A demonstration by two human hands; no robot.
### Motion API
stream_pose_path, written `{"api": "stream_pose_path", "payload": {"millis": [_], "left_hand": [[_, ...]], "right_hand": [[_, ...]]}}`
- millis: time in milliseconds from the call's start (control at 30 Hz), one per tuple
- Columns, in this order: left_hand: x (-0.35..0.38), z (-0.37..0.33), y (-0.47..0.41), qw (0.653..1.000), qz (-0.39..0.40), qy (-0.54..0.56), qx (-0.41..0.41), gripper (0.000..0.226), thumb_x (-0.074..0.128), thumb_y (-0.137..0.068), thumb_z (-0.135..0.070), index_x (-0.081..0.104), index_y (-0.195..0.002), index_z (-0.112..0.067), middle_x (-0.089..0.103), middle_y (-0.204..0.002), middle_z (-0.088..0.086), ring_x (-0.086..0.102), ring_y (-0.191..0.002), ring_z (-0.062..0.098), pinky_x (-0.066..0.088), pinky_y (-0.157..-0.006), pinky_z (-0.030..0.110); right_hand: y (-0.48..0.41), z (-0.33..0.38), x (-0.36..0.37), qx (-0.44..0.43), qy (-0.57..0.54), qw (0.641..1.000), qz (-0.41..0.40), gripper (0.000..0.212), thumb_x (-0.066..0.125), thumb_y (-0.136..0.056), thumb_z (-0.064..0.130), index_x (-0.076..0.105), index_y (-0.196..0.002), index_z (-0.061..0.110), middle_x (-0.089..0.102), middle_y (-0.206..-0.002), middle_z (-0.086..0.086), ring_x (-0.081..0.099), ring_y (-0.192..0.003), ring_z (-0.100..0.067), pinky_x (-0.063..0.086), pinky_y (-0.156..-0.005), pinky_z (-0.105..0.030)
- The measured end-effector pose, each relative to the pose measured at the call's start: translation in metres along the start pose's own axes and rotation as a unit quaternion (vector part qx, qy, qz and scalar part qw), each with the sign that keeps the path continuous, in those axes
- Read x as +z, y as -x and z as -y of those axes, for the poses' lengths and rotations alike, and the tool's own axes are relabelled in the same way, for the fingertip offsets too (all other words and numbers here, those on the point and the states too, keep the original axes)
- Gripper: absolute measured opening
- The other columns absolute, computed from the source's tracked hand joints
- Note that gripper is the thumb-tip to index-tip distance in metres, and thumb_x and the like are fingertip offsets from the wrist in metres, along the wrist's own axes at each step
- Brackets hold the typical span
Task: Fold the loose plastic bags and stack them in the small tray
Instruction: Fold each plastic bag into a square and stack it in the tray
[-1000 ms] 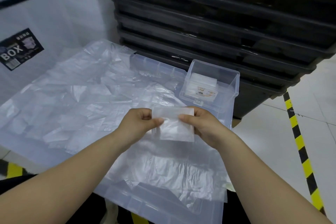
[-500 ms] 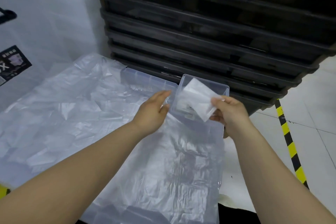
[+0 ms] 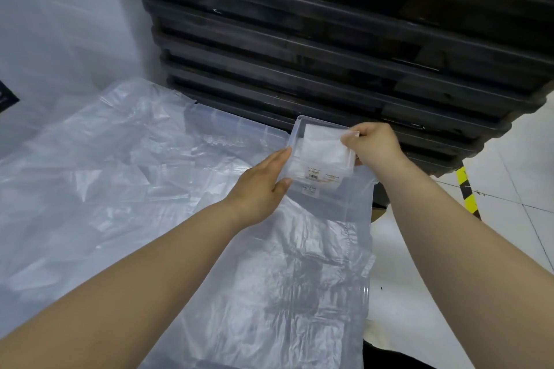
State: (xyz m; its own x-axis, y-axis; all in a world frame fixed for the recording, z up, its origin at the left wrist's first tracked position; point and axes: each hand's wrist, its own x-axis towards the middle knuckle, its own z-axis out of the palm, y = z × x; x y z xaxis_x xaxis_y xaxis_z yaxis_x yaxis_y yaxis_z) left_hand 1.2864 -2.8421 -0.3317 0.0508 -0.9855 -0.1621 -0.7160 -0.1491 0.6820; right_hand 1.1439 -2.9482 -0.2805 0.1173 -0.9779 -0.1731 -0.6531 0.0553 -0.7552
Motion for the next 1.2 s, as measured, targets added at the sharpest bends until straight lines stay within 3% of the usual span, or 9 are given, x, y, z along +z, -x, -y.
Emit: {"api": "stream_pose_path", "payload": {"millis": [167,300,433,567,667,867,1000,1067,1200], "left_hand": [[0.002,-0.002,0.000,1.000,-0.003,-0.001,-0.005,0.056,0.034,-0.100,-0.021,0.006,-0.148,-0.023,0.007,-0.155,-0.008,0.012,-0.142,0.012,0.012,-0.115,0.030],[0.002,-0.002,0.000,1.000,0.001,0.010,-0.003,0.056,0.035,-0.100,-0.021,0.006,-0.148,-0.023,0.008,-0.155,-0.008,0.013,-0.142,0.013,0.012,-0.115,0.030],[0.000,-0.001,0.001,1.000,0.002,-0.003,-0.008,0.057,0.036,-0.100,-0.021,0.006,-0.148,-0.025,0.009,-0.155,-0.008,0.014,-0.142,0.014,0.012,-0.116,0.032],[-0.001,-0.003,0.001,1.000,0.004,-0.007,-0.014,0.058,0.037,-0.099,-0.021,0.005,-0.148,-0.026,0.010,-0.155,-0.009,0.013,-0.141,0.014,0.009,-0.116,0.031],[-0.002,-0.004,0.002,1.000,0.003,-0.009,-0.011,0.057,0.036,-0.099,-0.021,0.006,-0.148,-0.025,0.010,-0.155,-0.009,0.013,-0.141,0.014,0.007,-0.114,0.030],[0.000,-0.001,0.001,1.000,0.003,0.008,-0.009,0.058,0.037,-0.099,-0.021,0.007,-0.148,-0.026,0.011,-0.155,-0.009,0.014,-0.141,0.014,0.011,-0.116,0.033],[0.001,0.002,-0.001,1.000,0.002,0.022,-0.006,0.058,0.038,-0.099,-0.020,0.007,-0.148,-0.027,0.012,-0.155,-0.008,0.016,-0.141,0.015,0.015,-0.115,0.035],[0.002,0.004,-0.002,1.000,0.003,0.025,-0.006,0.058,0.038,-0.099,-0.021,0.007,-0.148,-0.028,0.012,-0.155,-0.009,0.017,-0.141,0.016,0.016,-0.115,0.034],[0.004,0.007,-0.004,1.000,0.004,0.028,-0.005,0.060,0.039,-0.099,-0.019,0.006,-0.147,-0.031,0.012,-0.155,-0.009,0.019,-0.140,0.019,0.017,-0.115,0.036]], "right_hand": [[-0.010,0.005,0.007,0.049,-0.018,0.997,0.052,0.024,0.055,-0.090,0.006,0.060,-0.113,0.004,0.063,-0.111,-0.016,0.061,-0.103,-0.031,0.050,-0.086,-0.033],[-0.017,0.006,0.013,0.052,0.079,0.990,0.100,0.026,0.055,-0.090,0.007,0.059,-0.115,0.006,0.061,-0.107,-0.012,0.059,-0.102,-0.027,0.049,-0.087,-0.033],[-0.018,0.001,0.019,-0.004,0.196,0.976,0.098,0.027,0.055,-0.089,0.009,0.058,-0.116,0.010,0.059,-0.100,-0.007,0.053,-0.086,-0.020,0.044,-0.077,-0.027],[-0.014,-0.004,0.017,-0.075,0.247,0.963,0.083,0.037,0.057,-0.089,0.014,0.053,-0.126,0.015,0.059,-0.121,-0.006,0.054,-0.108,-0.022,0.042,-0.082,-0.026],[-0.017,-0.004,0.006,-0.125,0.225,0.964,0.072,0.042,0.057,-0.090,0.012,0.049,-0.131,0.013,0.057,-0.126,-0.005,0.053,-0.114,-0.020,0.039,-0.088,-0.023],[-0.016,-0.005,0.001,-0.165,0.092,0.982,0.009,0.023,0.055,-0.090,0.007,0.063,-0.111,0.011,0.061,-0.100,0.001,0.052,-0.088,-0.007,0.041,-0.080,-0.018],[-0.020,0.000,0.017,-0.098,0.118,0.977,0.151,0.022,0.058,-0.088,0.007,0.061,-0.108,0.017,0.061,-0.079,0.006,0.052,-0.068,-0.007,0.046,-0.068,-0.020],[-0.024,0.002,0.025,-0.075,0.162,0.962,0.205,0.025,0.056,-0.089,0.007,0.060,-0.111,0.018,0.057,-0.075,0.007,0.051,-0.066,-0.007,0.045,-0.068,-0.022],[-0.034,0.003,0.039,-0.076,0.243,0.935,0.246,0.030,0.053,-0.089,0.008,0.060,-0.116,0.020,0.056,-0.107,0.001,0.054,-0.093,-0.014,0.039,-0.077,-0.024]]}}
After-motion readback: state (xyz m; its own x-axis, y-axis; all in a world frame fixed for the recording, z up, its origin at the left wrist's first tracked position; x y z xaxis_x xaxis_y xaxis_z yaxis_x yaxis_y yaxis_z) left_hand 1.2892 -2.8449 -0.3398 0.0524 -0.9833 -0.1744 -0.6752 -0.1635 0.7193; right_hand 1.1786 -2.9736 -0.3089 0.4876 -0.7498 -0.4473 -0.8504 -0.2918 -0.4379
